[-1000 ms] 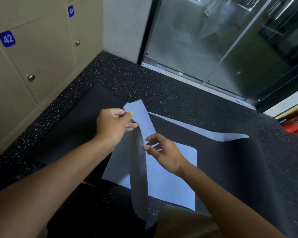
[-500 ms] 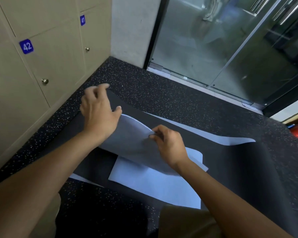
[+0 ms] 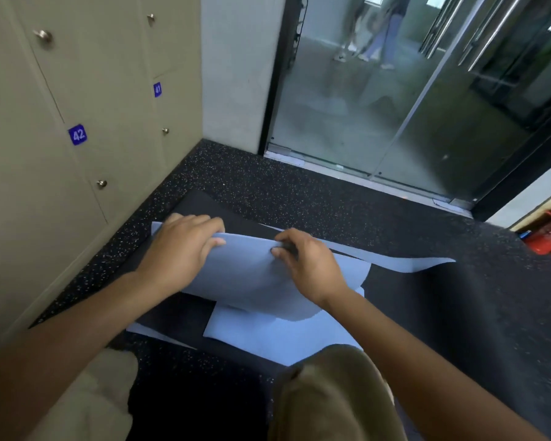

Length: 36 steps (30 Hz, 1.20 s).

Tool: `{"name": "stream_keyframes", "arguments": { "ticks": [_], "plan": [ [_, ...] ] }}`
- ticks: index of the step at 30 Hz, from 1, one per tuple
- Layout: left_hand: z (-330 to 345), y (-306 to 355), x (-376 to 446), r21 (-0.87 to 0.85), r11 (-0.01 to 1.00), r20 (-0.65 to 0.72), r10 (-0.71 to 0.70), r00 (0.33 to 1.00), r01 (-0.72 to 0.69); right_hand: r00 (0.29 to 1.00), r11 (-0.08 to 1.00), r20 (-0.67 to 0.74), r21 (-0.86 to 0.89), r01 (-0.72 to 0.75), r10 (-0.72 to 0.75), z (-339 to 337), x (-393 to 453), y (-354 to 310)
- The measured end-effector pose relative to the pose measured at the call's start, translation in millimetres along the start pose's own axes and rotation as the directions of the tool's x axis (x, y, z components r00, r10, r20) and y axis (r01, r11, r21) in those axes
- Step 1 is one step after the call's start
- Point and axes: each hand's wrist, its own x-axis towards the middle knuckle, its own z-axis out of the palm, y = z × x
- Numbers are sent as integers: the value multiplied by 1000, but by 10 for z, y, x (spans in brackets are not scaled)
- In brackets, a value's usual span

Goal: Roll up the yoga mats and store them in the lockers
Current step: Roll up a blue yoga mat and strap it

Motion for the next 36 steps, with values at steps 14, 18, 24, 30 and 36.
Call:
{"name": "stream_keyframes", "arguments": {
  "ticks": [14,18,24,30,36],
  "plan": [
    [-1142,494,-326,25,998,68,-55,996,53,998,996,-60,-79,-35,30,-932,-828,-303],
    [-1534,676,-571,21,1000,82,-24,996,22,996,996,-66,-67,60,-65,-1167,-1119,-607],
    [-2021,964,-1241,-48,999,78,12,997,-8,978,985,-117,-27,172,-174,-1305,-1802,-981],
    [-2309,1349,-2012,-168,984,57,-48,997,57,957,964,-114,5,267,-265,-1294,-2581,-1221],
    [-2332,1566,-2670,-228,962,140,-119,983,149,966,964,-16,61,260,-260,-1196,-3243,-1287]
  ]
}}
